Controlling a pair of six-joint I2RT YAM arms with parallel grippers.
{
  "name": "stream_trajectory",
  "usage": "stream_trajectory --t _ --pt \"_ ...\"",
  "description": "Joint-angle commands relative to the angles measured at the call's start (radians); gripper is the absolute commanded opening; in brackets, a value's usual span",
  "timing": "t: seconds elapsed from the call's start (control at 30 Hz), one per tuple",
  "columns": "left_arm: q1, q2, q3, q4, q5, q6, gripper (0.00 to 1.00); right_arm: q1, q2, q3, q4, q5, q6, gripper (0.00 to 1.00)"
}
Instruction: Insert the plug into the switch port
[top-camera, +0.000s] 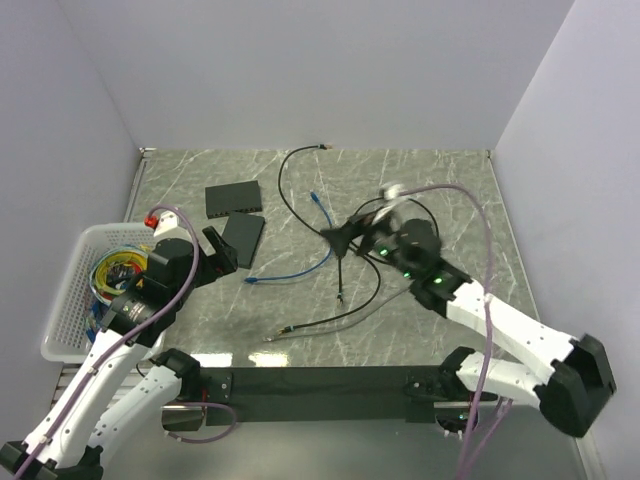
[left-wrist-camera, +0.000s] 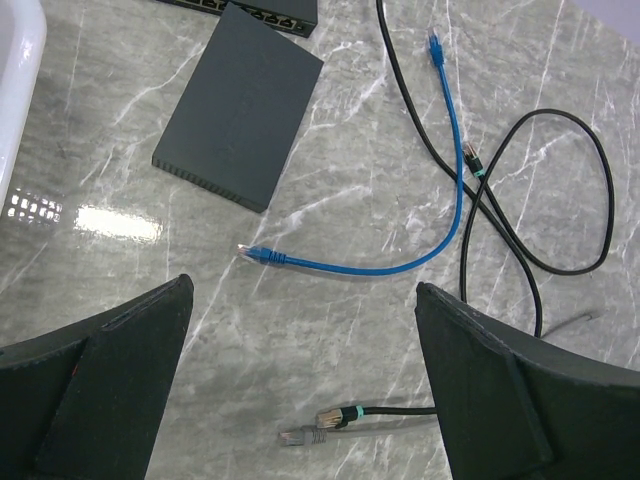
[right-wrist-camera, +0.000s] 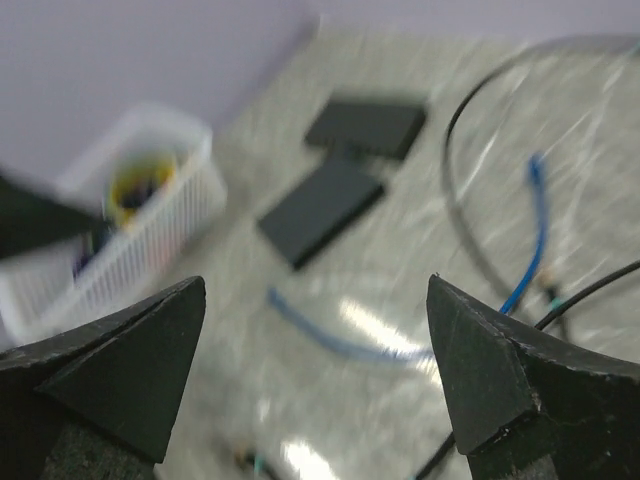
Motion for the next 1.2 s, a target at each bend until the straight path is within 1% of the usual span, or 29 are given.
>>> stream_trajectory --t 0.0,0.07,0.1,0.13,0.17,0.2,0.23,0.27,0.3,0.4,0.5,0.6,0.73,0.8,0.9,1.1,1.17 --pt "-0.001 -0.006 -0.002 0.025 0.006 0.002 0.99 0.114 0.070 0.108 -0.213 0.092 -0.160 0.97" --pt "-0.001 0.000 -0.001 0.028 0.004 0.005 0.99 0.136 0.188 0.171 -0.279 0.028 -0.192 0.95" --pt "0.000 0.002 -0.001 0.026 0.009 0.005 0.99 0.171 0.232 0.222 -0.301 0.016 -0.207 0.91" --pt "0.000 0.005 0.001 0.026 0.014 0.007 0.99 0.188 0.330 0.251 -0.345 0.012 -0.229 0.89" --pt "0.000 0.010 0.001 0.023 0.011 0.007 0.99 0.214 0.379 0.283 -0.368 0.026 -0.267 0.88" --pt "0.000 0.011 0.001 0.023 0.011 0.007 0.99 0.254 0.480 0.349 -0.390 0.034 -0.284 0.87" --pt "0.002 0.010 0.001 0.025 0.012 0.007 0.99 0.274 0.531 0.389 -0.411 0.058 -0.301 0.86" --pt "0.002 0.011 0.001 0.025 0.014 0.007 0.99 0.285 0.582 0.429 -0.454 0.069 -0.321 0.85" --pt "0.003 0.010 -0.001 0.026 0.011 0.008 0.99 0.295 0.669 0.499 -0.468 0.078 -0.330 0.83" --pt "0.003 0.010 0.002 0.023 0.014 0.007 0.99 0.317 0.806 0.608 -0.503 0.078 -0.352 0.82" --pt "0.005 0.004 -0.001 0.026 0.008 0.005 0.99 0.320 0.886 0.674 -0.505 0.057 -0.358 0.82" --pt "0.006 -0.003 -0.001 0.025 0.001 0.002 0.99 0.320 0.929 0.731 -0.513 0.040 -0.369 0.81" --pt "0.008 0.001 -0.001 0.023 -0.005 -0.001 0.99 0.320 1.007 0.794 -0.528 0.046 -0.372 0.81" --pt "0.008 0.007 0.001 0.022 -0.006 -0.001 0.99 0.322 1.041 0.820 -0.542 0.051 -0.407 0.81" --pt "0.008 0.011 0.001 0.022 -0.006 -0.002 0.99 0.320 1.064 0.825 -0.546 0.052 -0.419 0.80" --pt "0.009 0.017 -0.001 0.020 -0.011 -0.004 0.99 0.322 1.061 0.785 -0.523 0.002 -0.416 0.79" --pt "0.011 0.020 0.001 0.019 -0.012 -0.004 0.99 0.322 1.059 0.774 -0.513 -0.015 -0.412 0.76"
